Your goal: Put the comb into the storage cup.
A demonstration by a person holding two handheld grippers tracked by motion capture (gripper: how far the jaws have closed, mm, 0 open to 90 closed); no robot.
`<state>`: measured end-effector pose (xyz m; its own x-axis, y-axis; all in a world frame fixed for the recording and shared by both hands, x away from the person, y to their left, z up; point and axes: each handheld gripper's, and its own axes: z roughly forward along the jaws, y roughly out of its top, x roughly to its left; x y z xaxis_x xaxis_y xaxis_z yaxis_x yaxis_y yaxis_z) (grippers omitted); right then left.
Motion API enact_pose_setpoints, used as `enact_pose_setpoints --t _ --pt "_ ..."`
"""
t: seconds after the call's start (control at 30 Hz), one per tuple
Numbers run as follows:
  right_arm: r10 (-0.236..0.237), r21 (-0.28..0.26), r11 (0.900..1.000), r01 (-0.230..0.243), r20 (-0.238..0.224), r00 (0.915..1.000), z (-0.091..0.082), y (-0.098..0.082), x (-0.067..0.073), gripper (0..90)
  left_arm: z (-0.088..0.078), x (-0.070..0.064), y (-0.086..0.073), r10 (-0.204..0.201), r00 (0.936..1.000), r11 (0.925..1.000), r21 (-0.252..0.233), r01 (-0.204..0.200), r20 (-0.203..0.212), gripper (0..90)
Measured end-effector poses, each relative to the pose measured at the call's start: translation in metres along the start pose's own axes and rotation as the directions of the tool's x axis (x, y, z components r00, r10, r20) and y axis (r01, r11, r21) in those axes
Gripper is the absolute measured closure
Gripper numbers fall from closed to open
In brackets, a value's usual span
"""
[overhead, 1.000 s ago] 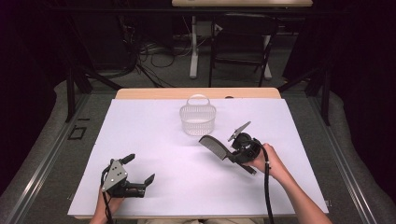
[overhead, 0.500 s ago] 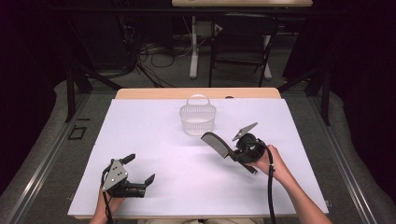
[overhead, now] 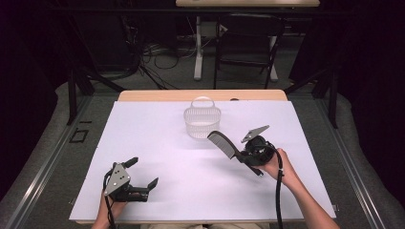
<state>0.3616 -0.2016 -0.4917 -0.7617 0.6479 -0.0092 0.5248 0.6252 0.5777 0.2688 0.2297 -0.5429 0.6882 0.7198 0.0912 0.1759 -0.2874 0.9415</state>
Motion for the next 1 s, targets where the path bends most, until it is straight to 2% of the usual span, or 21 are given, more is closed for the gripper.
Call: enact_pose_setpoints --t 0.67,1.0 --pt "0.014 -0.051 0.999 -0.013 0.019 0.9997 -0.007 -0.002 -0.005 72.6 0.0 0.0 0.0 0.002 1.0 1.0 -0.001 -0.002 0.002 0.5" --pt "0.029 -0.094 0.995 -0.025 0.038 0.9989 -0.011 -0.003 -0.007 72.6 0.0 -0.001 0.0 -0.001 1.0 1.0 -0.004 0.001 -0.002 0.6"
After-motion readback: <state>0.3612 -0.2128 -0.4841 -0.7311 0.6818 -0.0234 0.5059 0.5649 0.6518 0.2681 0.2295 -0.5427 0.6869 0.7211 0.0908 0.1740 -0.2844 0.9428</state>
